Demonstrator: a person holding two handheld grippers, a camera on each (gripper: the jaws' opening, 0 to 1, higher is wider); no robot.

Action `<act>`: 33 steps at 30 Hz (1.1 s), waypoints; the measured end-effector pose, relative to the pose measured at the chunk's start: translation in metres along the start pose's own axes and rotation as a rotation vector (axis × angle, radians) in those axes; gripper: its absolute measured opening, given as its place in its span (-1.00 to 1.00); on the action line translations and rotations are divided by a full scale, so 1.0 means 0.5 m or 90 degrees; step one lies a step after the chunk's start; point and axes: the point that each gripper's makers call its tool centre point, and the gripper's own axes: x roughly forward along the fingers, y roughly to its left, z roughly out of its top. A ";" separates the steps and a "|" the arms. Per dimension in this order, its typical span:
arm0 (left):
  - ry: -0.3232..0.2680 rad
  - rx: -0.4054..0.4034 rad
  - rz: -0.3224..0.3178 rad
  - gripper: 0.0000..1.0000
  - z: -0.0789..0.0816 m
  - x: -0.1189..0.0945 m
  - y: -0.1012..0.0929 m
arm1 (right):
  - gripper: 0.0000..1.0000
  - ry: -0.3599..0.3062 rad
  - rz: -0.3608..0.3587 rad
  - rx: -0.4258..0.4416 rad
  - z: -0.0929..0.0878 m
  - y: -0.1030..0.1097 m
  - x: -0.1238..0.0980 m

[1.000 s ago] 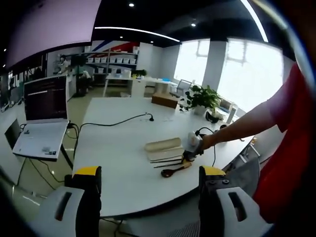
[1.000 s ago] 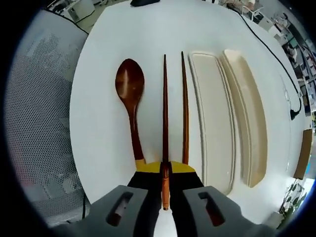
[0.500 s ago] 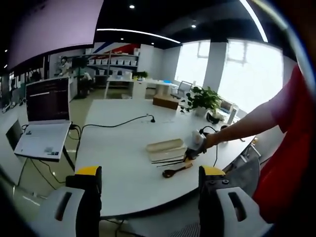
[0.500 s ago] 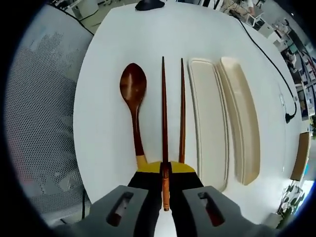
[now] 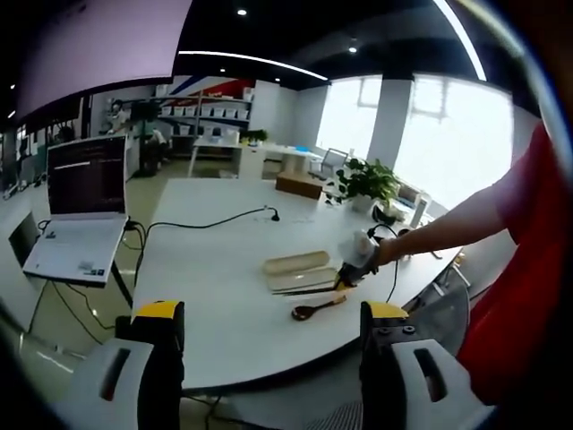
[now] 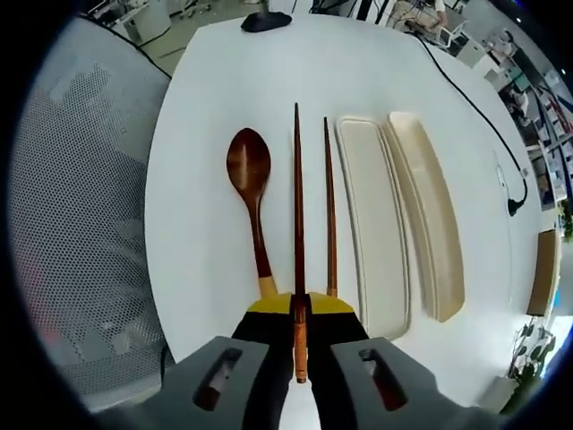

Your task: Arrange the utensils inside the cutlery case until each visible utensil rests in its matching compartment.

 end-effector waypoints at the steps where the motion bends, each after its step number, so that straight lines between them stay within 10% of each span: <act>1: 0.000 0.000 -0.001 0.65 -0.001 0.000 -0.001 | -1.00 0.003 -0.001 -0.003 -0.001 0.000 0.000; 33: 0.000 0.000 -0.009 0.64 -0.001 0.006 -0.002 | -1.00 -0.005 -0.030 -0.039 0.010 -0.050 -0.090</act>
